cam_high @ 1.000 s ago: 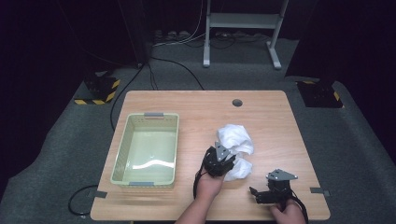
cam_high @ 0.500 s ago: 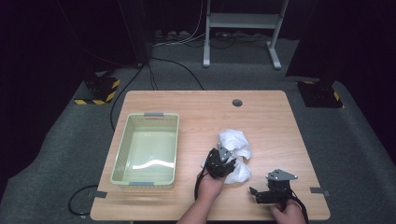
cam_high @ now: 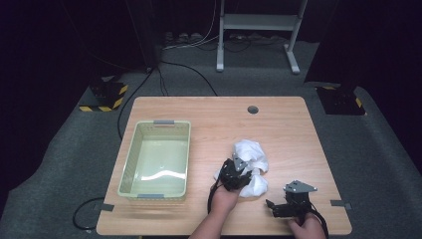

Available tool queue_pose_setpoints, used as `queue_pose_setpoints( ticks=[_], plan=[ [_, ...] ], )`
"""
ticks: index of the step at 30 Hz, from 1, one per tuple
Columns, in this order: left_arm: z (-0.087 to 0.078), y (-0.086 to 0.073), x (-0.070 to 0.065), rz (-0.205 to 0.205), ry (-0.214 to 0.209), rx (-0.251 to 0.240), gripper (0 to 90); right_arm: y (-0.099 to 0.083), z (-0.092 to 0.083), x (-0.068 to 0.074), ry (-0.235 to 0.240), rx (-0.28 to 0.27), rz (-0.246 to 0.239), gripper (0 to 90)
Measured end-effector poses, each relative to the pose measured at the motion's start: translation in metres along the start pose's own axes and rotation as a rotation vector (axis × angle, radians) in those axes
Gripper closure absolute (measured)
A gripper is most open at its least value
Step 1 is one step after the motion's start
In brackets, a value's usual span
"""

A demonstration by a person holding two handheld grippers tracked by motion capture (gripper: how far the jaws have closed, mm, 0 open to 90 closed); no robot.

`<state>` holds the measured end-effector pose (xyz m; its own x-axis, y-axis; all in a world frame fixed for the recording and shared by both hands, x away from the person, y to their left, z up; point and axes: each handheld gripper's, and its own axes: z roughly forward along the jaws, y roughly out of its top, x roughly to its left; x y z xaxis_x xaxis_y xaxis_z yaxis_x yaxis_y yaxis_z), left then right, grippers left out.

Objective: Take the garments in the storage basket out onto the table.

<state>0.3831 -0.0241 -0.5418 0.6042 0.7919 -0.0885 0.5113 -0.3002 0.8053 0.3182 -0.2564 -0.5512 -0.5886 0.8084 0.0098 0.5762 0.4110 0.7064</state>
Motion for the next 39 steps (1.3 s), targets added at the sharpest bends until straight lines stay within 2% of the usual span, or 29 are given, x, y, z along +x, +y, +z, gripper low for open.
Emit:
queue_pose_setpoints(
  ticks=[3, 8, 10, 13, 16, 19, 22, 25, 29, 36, 39],
  plan=[
    [-0.002, 0.001, 0.001, -0.019, -0.009, -0.012, 51.2, 0.0, 0.0, 0.0, 0.004, 0.0, 0.002, 0.1],
    [-0.006, 0.004, -0.001, -0.017, -0.002, -0.037, 41.8, 0.0, 0.0, 0.0, 0.005, 0.0, 0.002, 0.2],
    [-0.008, 0.006, -0.001, -0.008, 0.012, -0.056, 33.1, 0.0, 0.0, 0.0, 0.005, 0.0, 0.002, 0.1],
    [-0.01, 0.01, -0.002, -0.006, 0.02, -0.069, 25.4, 0.0, 0.0, 0.0, 0.005, 0.0, 0.001, 0.2],
    [-0.013, 0.015, -0.003, 0.002, 0.022, -0.079, 19.6, 0.0, 0.0, 0.0, 0.005, 0.0, 0.002, 0.2],
    [-0.015, 0.018, -0.005, 0.031, 0.06, -0.087, 12.5, 0.0, 0.0, 0.0, 0.005, 0.0, 0.002, 0.1],
    [-0.018, 0.021, -0.005, 0.034, 0.058, -0.092, 6.8, 0.0, 0.0, 0.0, 0.005, 0.0, 0.002, 0.1],
    [-0.023, 0.024, -0.006, 0.048, 0.064, -0.11, 4.9, 0.0, 0.0, 0.0, 0.005, 0.0, 0.002, 0.1],
    [-0.03, 0.027, -0.006, 0.051, 0.05, -0.134, 2.8, 0.0, 0.0, 0.0, 0.005, 0.0, 0.002, 0.2],
    [-0.042, 0.034, 0.0, 0.029, 0.014, -0.16, 2.3, 0.0, 0.0, 0.0, 0.005, 0.0, 0.003, 0.1],
    [-0.047, 0.036, 0.0, 0.036, 0.006, -0.169, 2.1, 0.0, 0.0, 0.0, 0.006, -0.001, 0.004, 0.1]
  ],
)
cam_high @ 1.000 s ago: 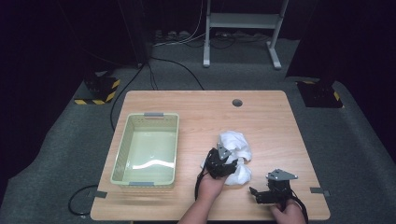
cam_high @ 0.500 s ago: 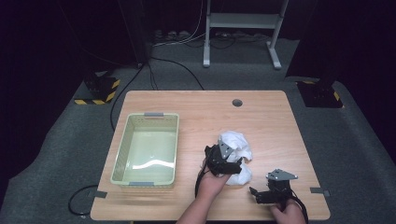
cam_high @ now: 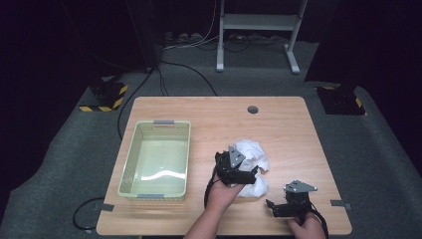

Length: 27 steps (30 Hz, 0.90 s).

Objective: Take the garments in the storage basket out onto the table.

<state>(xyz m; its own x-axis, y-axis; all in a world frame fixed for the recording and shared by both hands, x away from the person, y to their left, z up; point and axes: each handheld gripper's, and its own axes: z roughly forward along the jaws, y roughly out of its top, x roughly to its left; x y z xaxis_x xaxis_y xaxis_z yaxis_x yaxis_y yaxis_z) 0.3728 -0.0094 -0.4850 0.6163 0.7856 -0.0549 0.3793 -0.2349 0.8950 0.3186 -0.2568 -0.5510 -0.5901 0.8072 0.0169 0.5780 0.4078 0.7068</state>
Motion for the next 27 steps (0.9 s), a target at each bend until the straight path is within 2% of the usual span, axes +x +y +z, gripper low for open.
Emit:
queue_pose_setpoints(
  ticks=[8, 12, 27],
  plan=[
    [-0.014, 0.005, 0.002, 0.008, -0.013, -0.021, 1.5, 0.0, 0.0, 0.0, 0.002, -0.001, 0.002, 0.1],
    [-0.022, 0.003, 0.002, 0.027, -0.008, -0.023, 1.4, 0.0, 0.0, 0.0, 0.001, -0.001, 0.001, 0.1],
    [-0.053, -0.006, 0.006, 0.038, -0.018, -0.061, 0.8, 0.0, 0.0, 0.0, -0.002, 0.0, -0.002, 0.2]
  ],
)
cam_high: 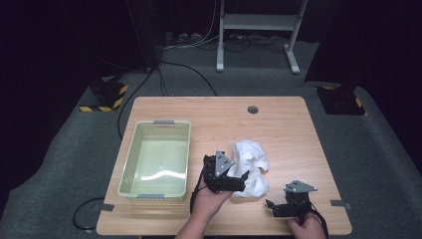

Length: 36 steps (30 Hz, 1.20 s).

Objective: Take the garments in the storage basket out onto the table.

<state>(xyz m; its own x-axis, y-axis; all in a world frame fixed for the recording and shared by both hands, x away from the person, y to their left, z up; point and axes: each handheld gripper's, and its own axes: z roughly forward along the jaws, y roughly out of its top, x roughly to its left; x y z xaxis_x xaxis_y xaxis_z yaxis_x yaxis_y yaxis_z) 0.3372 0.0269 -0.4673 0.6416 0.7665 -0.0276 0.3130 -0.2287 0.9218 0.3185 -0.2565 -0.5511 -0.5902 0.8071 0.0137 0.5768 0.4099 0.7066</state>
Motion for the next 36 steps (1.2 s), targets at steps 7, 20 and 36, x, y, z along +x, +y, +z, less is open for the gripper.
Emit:
queue_pose_setpoints(
  ticks=[7, 20, 36],
  plan=[
    [-0.014, -0.01, -0.004, 0.009, -0.002, -0.004, 0.4, 0.0, 0.0, 0.0, 0.001, 0.0, 0.0, 0.1],
    [-0.047, -0.039, -0.006, -0.015, -0.004, -0.006, 0.4, 0.0, 0.0, 0.0, -0.004, 0.002, -0.004, 0.2],
    [-0.053, -0.101, -0.018, 0.072, 0.022, 0.083, 1.0, 0.0, 0.001, 0.002, -0.011, 0.007, -0.008, 0.1]
  ],
)
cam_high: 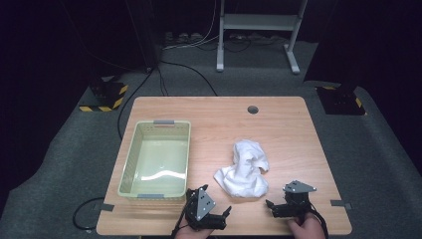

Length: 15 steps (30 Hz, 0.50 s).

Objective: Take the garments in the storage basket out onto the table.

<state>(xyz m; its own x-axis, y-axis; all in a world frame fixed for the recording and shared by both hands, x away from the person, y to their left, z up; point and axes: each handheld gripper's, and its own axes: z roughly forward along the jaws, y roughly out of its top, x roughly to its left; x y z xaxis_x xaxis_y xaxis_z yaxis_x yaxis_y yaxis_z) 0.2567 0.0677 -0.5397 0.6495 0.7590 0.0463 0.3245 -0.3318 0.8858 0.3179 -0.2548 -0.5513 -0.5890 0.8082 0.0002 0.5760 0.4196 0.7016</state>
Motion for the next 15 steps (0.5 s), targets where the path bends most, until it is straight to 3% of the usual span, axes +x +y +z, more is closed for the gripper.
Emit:
queue_pose_setpoints(
  ticks=[4, 15],
  plan=[
    [0.006, -0.0098, -0.0001, 0.015, 0.007, 0.048, 1.0, 0.0, 0.0, 0.0001, -0.001, 0.0, -0.001, 0.2],
    [0.0069, -0.0097, -0.0006, 0.038, -0.005, 0.061, 0.6, 0.0, 0.0001, 0.0004, -0.003, 0.001, -0.002, 0.2]
  ],
)
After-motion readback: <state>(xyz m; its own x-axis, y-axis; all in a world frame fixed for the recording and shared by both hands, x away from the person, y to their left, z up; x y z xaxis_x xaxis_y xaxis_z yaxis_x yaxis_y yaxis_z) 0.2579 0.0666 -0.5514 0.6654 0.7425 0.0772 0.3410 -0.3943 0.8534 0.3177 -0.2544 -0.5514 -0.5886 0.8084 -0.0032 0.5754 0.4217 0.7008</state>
